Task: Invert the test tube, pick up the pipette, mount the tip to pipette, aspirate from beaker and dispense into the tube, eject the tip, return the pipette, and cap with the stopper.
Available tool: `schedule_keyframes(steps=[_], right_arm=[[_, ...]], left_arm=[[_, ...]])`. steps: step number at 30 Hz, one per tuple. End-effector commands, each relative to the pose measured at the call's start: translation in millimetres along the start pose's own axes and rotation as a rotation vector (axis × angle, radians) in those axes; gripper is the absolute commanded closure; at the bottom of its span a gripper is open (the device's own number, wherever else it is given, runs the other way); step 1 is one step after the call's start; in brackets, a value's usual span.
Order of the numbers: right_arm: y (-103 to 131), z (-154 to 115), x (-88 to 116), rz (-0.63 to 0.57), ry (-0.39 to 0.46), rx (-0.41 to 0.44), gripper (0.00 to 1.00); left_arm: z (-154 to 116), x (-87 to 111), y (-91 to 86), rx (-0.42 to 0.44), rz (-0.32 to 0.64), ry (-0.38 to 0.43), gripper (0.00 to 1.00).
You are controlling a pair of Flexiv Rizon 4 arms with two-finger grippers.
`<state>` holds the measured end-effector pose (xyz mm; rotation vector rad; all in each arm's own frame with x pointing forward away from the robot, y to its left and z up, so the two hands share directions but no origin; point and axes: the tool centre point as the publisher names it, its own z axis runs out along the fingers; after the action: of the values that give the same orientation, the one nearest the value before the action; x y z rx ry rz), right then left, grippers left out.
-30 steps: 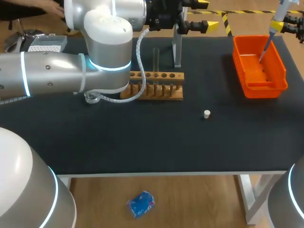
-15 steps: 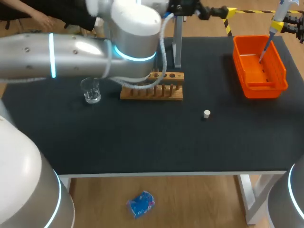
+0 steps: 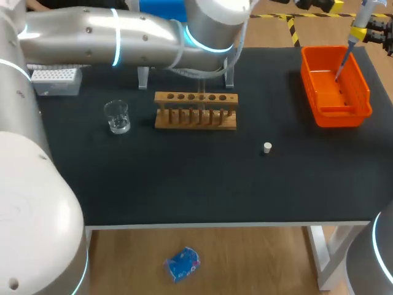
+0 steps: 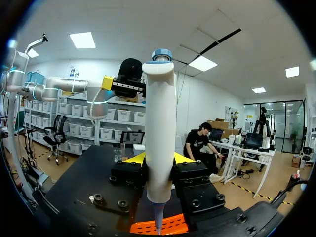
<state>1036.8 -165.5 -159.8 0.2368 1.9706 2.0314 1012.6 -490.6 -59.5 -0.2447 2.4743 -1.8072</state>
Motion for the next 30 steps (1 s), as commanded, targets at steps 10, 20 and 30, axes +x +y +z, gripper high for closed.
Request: schedule_keyframes(steps=[10, 20, 30], right_arm=[[0, -1, -1, -0.001, 0.004, -0.001, 1.00], [0, -1, -1, -0.001, 0.004, -0.001, 1.00], [0, -1, -1, -0.001, 0.004, -0.001, 1.00]], left_arm=[[7, -2.2, -3.5, -0.088, -0.001, 0.002, 0.00], [32, -3.5, -3.2, 0.042, 0.081, 0.010, 0.63], [53, -1.9, -11.7, 0.190, 0.065, 0.027, 1.00]])
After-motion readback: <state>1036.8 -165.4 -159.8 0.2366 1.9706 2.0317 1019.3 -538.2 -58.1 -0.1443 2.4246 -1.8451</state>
